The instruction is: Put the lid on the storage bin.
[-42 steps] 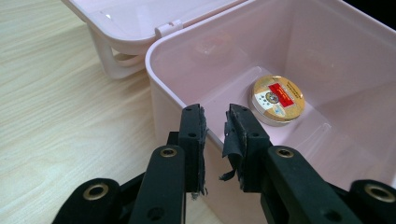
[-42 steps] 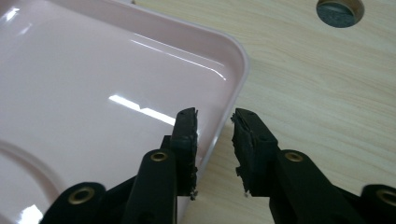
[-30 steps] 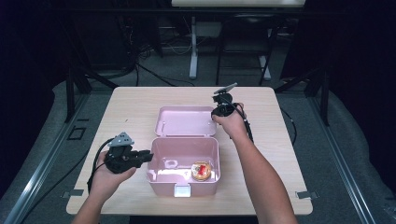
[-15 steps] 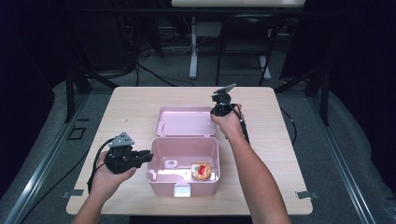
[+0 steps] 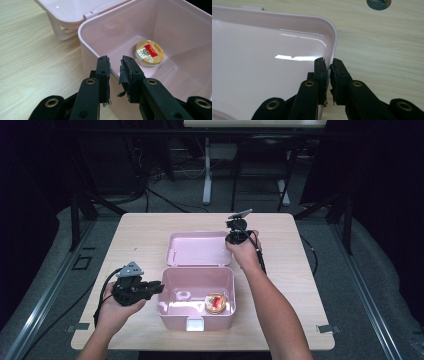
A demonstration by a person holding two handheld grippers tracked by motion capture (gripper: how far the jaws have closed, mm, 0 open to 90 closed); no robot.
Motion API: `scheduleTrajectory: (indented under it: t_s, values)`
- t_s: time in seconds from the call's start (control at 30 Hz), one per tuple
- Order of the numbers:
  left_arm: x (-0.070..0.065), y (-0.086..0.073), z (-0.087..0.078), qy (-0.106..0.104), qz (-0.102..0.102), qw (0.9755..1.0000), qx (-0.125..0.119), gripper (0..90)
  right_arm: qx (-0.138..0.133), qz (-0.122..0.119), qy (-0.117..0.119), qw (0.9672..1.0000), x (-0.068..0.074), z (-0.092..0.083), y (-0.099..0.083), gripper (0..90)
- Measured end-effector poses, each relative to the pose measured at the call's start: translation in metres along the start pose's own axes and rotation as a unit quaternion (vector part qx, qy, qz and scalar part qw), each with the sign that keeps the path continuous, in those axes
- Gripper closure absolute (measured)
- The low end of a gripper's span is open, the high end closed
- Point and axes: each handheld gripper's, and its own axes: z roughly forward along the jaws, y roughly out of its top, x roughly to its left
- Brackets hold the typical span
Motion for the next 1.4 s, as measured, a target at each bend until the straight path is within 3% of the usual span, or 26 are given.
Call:
scheduleTrajectory:
  t_s: [0.57, 1.4]
  values:
    - [0.0, 0.0, 0.0, -0.001, -0.005, 1.0, -0.002, 76.1, -0.033, 0.004, 0.005, 0.9994, 0.002, -0.016, 0.001, 84.9]
    - [0.0, 0.0, 0.0, 0.0, -0.007, 1.0, -0.002, 76.1, -0.086, -0.017, 0.009, 0.9961, 0.007, -0.054, -0.001, 86.1]
